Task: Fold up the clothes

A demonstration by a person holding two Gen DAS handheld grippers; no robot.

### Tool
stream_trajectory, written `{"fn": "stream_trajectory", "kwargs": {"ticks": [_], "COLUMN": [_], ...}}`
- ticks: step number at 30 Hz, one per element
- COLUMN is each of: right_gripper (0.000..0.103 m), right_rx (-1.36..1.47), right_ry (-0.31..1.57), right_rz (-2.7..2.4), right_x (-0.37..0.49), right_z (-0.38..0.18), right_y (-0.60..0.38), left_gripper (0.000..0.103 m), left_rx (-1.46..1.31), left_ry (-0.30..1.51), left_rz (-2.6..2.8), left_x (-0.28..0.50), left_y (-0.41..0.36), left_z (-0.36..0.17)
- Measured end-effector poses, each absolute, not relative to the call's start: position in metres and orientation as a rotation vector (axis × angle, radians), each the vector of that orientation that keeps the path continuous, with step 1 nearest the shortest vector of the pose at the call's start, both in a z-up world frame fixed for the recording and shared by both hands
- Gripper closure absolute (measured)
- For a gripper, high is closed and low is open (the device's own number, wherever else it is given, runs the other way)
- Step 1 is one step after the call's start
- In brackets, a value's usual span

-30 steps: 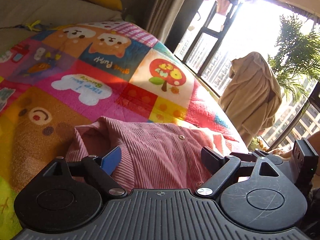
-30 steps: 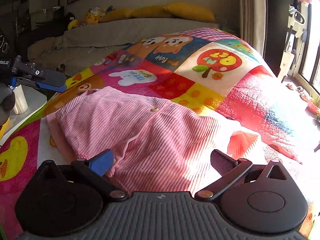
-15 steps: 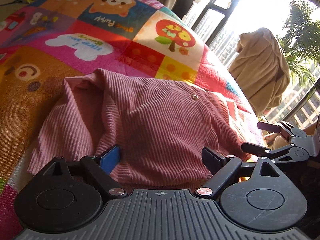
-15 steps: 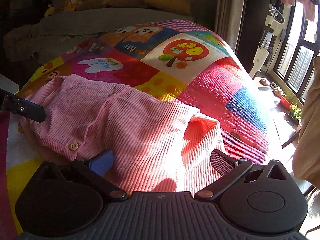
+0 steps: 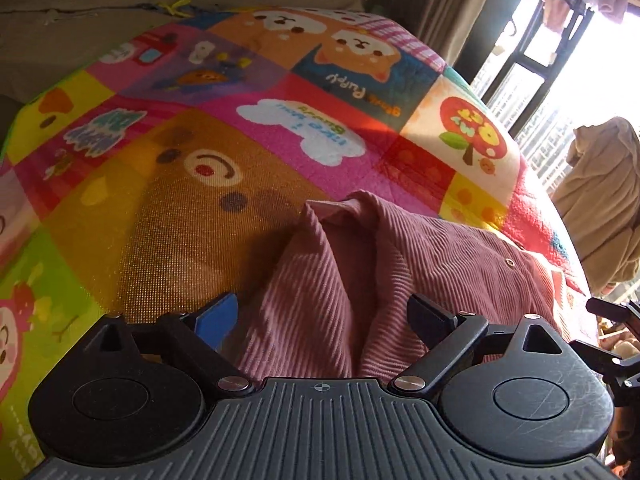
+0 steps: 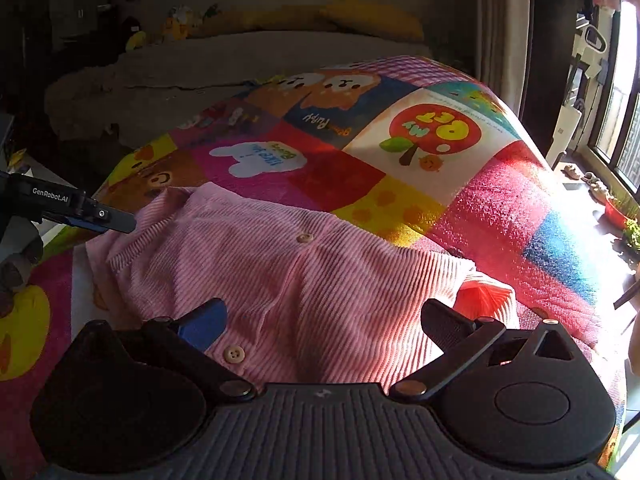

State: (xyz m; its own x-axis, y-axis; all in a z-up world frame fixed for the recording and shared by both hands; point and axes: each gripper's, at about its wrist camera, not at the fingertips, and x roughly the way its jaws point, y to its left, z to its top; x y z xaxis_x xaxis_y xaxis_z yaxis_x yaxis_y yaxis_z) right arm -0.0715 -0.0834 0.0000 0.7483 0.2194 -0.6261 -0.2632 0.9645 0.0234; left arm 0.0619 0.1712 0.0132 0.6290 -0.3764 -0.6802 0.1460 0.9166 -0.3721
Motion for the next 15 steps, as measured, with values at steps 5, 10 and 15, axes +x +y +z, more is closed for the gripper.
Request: {"fn": "stream_trajectory", "kwargs": {"ticks": [5, 10, 15], "right_gripper": [0.000, 0.000, 0.000], "right_rx": [0.115, -0.028, -0.270], "right_ry": [0.771, 0.789, 0.695], "right_rz": [0.436, 0.450, 0.449], "right_x": [-0.042, -0.040, -0.067], "right_z": [-0.009, -0.032, -0.042], "right_y": [-0.045, -0.006, 0.025], "left_gripper": [0.007, 0.007, 0.007], "left_rx": [-0.314, -0.339, -0.452], "left_ry": [0.855, 0.859, 0.879], "left_rz": [-0.367, -0.401, -0.494], "left_x": [0.064, 0.060, 0.062], "left_y": [0.159, 0.158, 0.160], "left_z": [0.010, 0.011, 0.010]}}
